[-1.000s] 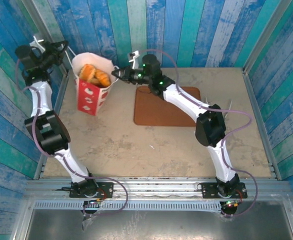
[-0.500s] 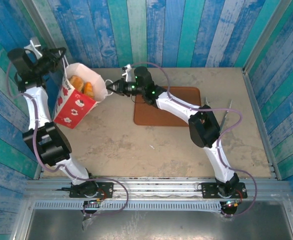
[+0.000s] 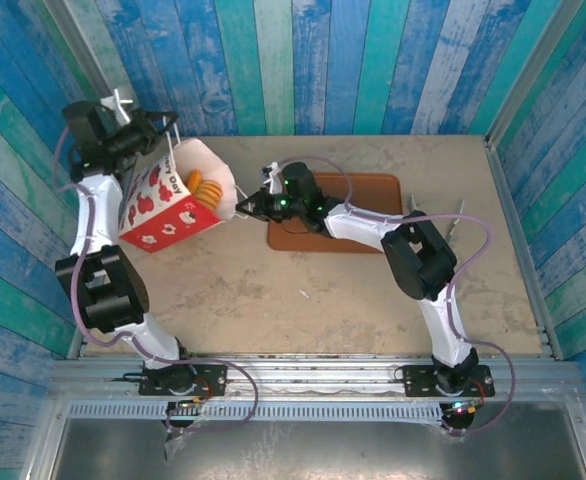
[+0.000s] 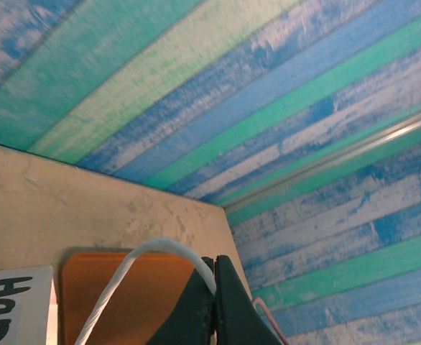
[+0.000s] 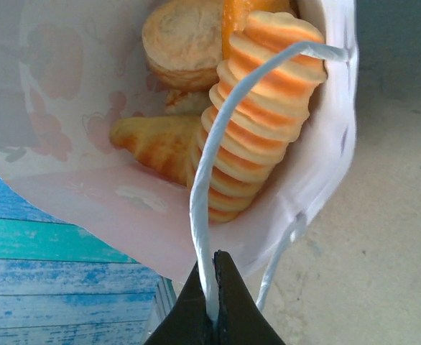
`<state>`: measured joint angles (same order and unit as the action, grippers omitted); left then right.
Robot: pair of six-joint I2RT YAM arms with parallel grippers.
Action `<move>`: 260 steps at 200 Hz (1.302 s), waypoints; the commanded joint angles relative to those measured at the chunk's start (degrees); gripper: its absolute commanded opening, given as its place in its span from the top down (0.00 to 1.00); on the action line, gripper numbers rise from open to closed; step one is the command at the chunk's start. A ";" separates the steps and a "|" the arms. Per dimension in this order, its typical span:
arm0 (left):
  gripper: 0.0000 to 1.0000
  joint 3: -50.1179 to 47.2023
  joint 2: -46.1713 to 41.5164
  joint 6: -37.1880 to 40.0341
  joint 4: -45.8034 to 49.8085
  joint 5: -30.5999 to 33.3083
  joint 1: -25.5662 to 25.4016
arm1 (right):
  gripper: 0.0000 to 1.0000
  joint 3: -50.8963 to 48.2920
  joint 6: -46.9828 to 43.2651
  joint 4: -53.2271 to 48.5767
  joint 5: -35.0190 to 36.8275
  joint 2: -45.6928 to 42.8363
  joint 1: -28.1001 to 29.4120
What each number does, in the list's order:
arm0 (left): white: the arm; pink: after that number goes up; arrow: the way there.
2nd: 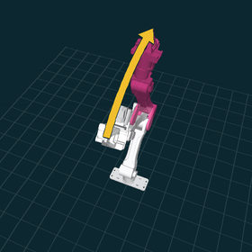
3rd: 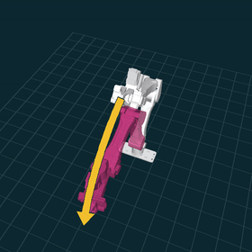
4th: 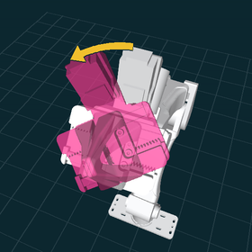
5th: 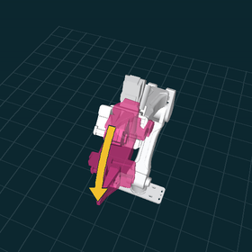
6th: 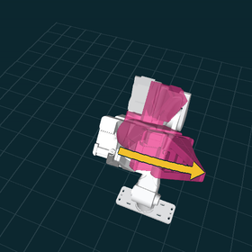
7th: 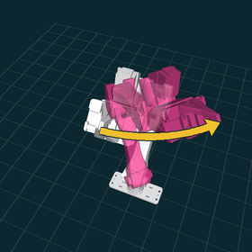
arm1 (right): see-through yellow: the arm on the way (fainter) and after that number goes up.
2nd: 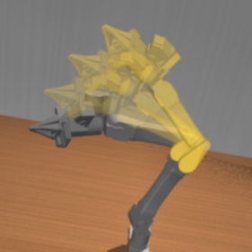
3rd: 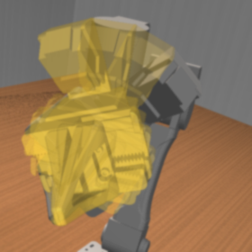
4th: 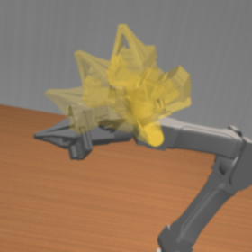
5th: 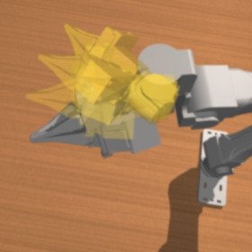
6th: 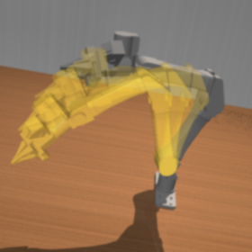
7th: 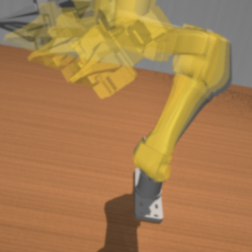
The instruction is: Take the fake bread out of the paper bag
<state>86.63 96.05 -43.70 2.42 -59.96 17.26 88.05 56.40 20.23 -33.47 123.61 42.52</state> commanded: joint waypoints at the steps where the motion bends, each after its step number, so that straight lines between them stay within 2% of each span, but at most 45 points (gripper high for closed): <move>1: 1.00 -1.95 -3.44 3.31 0.93 -0.86 -1.70 | 0.97 -3.80 0.29 3.61 0.78 -2.89 -0.42; 65: 1.00 -7.27 -3.07 5.70 0.71 -0.08 -7.61 | 0.95 -13.34 -0.01 5.86 2.53 -3.82 -1.66; 107: 1.00 -10.17 -2.88 6.92 1.09 0.96 -10.32 | 0.91 -17.72 0.04 7.63 2.10 -4.45 -2.95; 135: 1.00 -12.77 -3.59 6.71 0.35 1.60 -12.35 | 0.93 -21.34 -1.46 7.46 4.55 -7.28 -3.86; 186: 1.00 -16.29 -5.29 4.46 -3.10 2.64 -14.56 | 0.93 -24.36 -2.17 7.39 3.72 -8.91 -5.03; 193: 1.00 -16.41 -5.26 4.58 -2.90 2.90 -14.74 | 0.90 -24.58 -2.22 7.33 3.72 -8.93 -5.21; 202: 1.00 -16.53 -5.26 4.63 -2.52 3.30 -14.73 | 0.81 -24.76 -2.22 7.16 3.60 -8.91 -5.27; 221: 1.00 -17.34 -5.68 4.35 -2.70 3.54 -14.84 | 0.75 -25.52 -3.12 6.20 3.50 -9.79 -5.72; 227: 1.00 -17.69 -5.84 4.22 -3.00 3.54 -14.90 | 0.67 -25.79 -3.94 5.03 3.91 -10.71 -5.94; 229: 1.00 -17.82 -5.93 4.17 -3.02 3.54 -14.89 | 0.63 -25.84 -4.51 4.26 4.20 -11.25 -6.02; 249: 1.00 -18.79 -6.65 3.73 -3.66 3.63 -14.90 | 0.50 -26.26 -9.87 -3.11 6.88 -16.15 -6.64; 260: 1.00 -19.25 -7.20 3.23 -4.25 3.53 -14.97 | 0.41 -26.18 -14.18 -9.83 10.60 -19.83 -6.92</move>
<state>68.55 93.97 -39.64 0.75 -56.73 2.50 61.95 51.40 21.96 -28.69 112.53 36.62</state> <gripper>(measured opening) 0.046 0.510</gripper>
